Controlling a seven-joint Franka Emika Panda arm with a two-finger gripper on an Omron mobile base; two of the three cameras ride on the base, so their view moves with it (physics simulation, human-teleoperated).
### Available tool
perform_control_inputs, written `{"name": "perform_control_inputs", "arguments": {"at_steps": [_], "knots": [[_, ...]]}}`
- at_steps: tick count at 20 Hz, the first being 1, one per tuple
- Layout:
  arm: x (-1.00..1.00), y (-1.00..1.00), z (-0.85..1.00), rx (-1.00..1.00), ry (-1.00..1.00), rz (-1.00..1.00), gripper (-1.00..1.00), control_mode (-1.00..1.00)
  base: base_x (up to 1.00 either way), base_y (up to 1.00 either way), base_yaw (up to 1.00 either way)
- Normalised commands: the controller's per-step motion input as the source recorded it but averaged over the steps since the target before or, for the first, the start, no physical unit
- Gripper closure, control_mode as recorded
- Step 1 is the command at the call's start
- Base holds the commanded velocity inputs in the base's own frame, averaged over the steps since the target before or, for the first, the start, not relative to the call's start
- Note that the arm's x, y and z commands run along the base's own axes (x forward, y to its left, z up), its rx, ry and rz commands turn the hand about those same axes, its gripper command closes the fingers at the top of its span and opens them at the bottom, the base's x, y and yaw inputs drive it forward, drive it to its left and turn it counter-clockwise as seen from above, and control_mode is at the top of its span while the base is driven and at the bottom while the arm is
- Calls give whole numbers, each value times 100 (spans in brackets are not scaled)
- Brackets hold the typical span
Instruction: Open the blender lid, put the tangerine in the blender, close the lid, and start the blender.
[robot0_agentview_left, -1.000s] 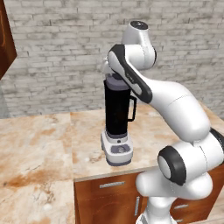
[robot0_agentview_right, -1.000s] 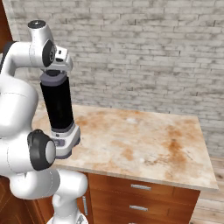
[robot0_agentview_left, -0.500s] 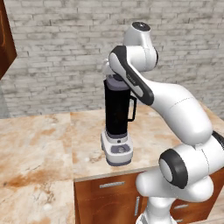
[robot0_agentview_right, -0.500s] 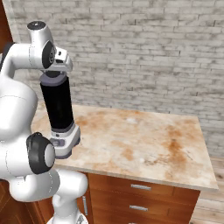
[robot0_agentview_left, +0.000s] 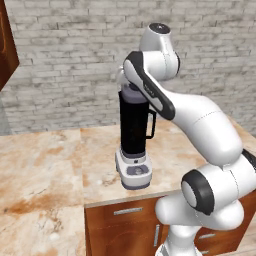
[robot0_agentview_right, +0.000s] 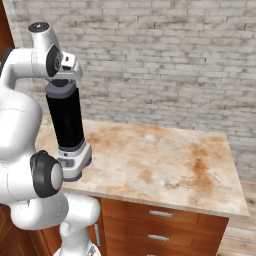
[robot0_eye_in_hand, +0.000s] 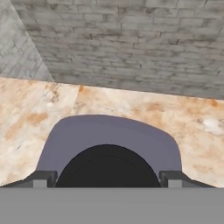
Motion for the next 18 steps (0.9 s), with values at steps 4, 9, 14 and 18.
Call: {"name": "perform_control_inputs", "arguments": {"at_steps": [4, 9, 14, 18], "knots": [[-5, 0, 40, -2, 0, 0, 100, -100, 0, 0, 0], [0, 0, -4, -5, 1, 0, 100, -100, 0, 0, 0], [0, 0, -22, -2, -4, 0, 100, -100, 0, 0, 0], [-8, 0, -36, 0, -7, 0, 100, -100, 0, 0, 0]]}}
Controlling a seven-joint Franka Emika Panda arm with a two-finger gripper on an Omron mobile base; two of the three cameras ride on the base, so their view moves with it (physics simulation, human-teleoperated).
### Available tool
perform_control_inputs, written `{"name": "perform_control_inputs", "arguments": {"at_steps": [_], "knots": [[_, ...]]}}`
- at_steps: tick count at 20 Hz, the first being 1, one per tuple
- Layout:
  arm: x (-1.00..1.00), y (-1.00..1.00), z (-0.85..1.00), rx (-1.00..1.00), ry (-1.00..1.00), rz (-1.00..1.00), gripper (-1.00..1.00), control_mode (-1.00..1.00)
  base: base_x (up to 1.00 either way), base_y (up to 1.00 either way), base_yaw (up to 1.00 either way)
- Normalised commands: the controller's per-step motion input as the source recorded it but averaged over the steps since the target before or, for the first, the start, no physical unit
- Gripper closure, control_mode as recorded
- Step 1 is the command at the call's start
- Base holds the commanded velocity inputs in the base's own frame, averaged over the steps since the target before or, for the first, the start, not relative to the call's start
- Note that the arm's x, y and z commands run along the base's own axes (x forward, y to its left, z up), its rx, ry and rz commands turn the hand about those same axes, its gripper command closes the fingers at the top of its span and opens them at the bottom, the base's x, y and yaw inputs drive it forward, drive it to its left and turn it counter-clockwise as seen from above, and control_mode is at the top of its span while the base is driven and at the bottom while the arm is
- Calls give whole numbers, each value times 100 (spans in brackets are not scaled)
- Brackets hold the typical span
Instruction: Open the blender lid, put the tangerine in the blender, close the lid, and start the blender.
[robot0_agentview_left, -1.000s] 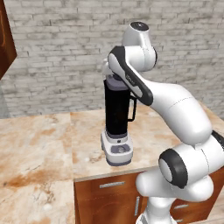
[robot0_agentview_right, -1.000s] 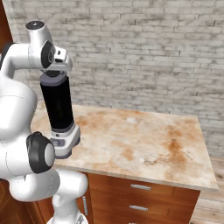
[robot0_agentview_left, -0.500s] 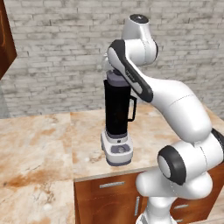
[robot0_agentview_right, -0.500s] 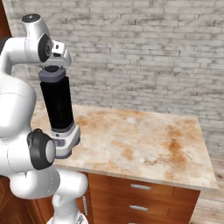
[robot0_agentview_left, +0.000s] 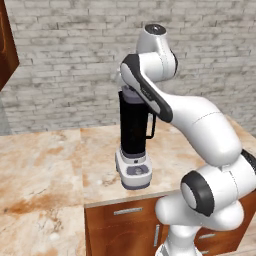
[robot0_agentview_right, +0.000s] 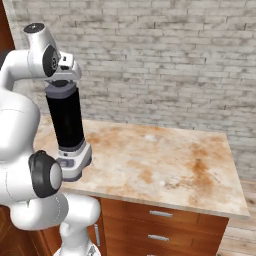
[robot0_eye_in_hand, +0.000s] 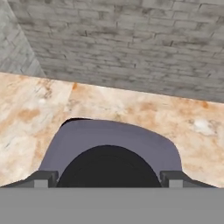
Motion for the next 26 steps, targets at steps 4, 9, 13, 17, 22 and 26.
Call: {"name": "perform_control_inputs", "arguments": {"at_steps": [4, 9, 13, 17, 22, 26], "knots": [[-22, 0, -30, 0, 0, 0, 100, -100, 0, 0, 0], [2, 4, -27, 0, -2, 0, 100, -100, 0, 0, 0], [41, 17, -26, 0, -13, 7, 100, -100, 0, 0, 0], [30, 10, -32, 0, -13, 9, 100, -100, 0, 0, 0], [4, 2, -49, 0, -14, 9, 100, -100, 0, 0, 0], [-10, -2, -55, 2, -17, 6, 100, -100, 0, 0, 0]]}}
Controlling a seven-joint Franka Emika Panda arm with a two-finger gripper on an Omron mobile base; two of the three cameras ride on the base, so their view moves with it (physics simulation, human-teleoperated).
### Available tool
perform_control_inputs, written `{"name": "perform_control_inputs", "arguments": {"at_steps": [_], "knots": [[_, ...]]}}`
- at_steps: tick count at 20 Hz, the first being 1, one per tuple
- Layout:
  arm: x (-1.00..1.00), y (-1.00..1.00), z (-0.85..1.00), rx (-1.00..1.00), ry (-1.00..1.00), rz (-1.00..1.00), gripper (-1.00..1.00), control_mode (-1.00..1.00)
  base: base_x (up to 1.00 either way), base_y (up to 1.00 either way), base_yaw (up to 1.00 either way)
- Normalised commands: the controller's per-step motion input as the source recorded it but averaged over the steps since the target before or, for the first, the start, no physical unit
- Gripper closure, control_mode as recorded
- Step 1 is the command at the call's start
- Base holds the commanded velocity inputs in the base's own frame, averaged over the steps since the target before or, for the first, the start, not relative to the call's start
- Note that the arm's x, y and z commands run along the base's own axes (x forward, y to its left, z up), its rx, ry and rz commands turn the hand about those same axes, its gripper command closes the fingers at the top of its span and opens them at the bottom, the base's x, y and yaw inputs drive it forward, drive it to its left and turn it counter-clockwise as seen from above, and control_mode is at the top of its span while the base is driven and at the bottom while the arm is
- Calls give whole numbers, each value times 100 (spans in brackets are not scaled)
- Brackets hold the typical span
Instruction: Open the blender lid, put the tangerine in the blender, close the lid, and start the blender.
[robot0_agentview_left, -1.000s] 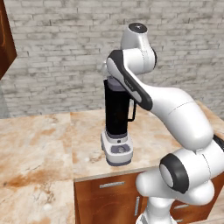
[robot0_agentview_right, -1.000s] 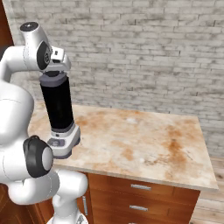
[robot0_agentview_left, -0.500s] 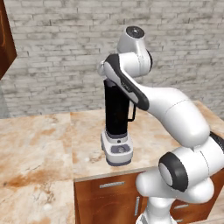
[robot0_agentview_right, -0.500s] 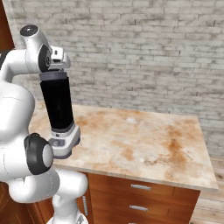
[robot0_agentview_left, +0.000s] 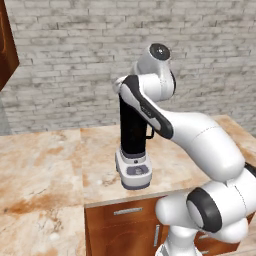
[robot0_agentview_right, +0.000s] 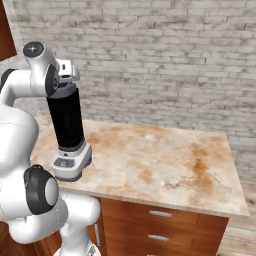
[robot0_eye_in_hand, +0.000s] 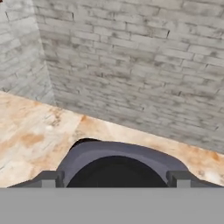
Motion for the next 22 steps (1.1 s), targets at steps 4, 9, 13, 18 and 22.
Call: {"name": "perform_control_inputs", "arguments": {"at_steps": [4, 9, 13, 18, 22], "knots": [[-1, 0, -53, 0, -12, 3, 100, -100, 0, 0, 0], [2, 0, -46, 0, -6, 1, 100, -100, 0, 0, 0], [19, 0, -38, 0, 0, -1, 100, -100, 0, 0, 0], [8, 0, -38, 0, 9, -3, 100, -100, 0, 0, 0], [14, -4, -22, 0, 15, -4, 100, -100, 0, 0, 0]]}}
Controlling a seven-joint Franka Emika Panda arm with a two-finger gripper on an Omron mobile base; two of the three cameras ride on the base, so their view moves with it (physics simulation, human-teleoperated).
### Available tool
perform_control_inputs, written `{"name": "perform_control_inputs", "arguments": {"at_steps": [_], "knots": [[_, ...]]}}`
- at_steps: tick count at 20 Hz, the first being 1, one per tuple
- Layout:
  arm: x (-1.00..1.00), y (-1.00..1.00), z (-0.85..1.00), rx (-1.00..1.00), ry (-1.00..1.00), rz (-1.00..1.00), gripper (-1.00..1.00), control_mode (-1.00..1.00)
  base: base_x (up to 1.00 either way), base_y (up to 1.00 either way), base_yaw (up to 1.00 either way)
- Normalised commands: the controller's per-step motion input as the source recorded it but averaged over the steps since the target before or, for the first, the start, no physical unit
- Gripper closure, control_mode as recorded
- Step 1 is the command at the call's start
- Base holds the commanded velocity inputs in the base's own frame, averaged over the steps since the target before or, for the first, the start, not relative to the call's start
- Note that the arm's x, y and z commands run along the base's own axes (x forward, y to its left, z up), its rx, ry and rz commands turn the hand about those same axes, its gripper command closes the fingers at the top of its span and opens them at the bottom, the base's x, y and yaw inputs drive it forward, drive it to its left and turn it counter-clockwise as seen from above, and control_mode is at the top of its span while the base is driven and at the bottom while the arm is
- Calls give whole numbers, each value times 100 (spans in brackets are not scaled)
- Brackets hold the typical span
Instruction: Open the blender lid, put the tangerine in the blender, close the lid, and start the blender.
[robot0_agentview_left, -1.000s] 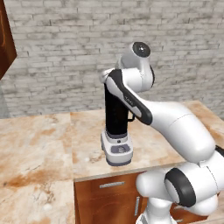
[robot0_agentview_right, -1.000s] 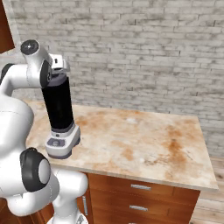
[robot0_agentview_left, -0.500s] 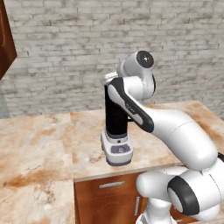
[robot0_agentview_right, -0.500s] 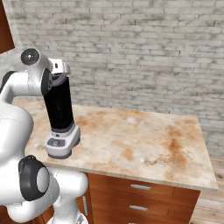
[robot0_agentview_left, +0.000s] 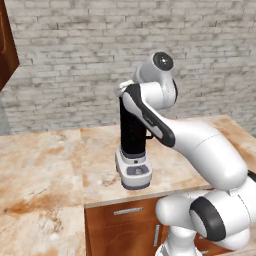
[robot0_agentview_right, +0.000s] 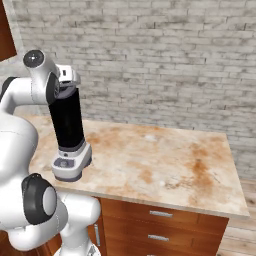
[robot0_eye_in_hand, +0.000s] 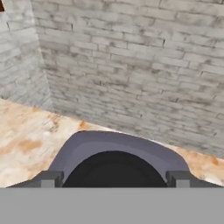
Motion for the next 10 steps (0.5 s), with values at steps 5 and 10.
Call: {"name": "perform_control_inputs", "arguments": {"at_steps": [5, 10], "knots": [[7, -3, -26, 0, 16, -4, 100, -100, 0, 0, 0], [1, -30, -14, 6, 4, 0, 100, -100, 0, 0, 0]]}}
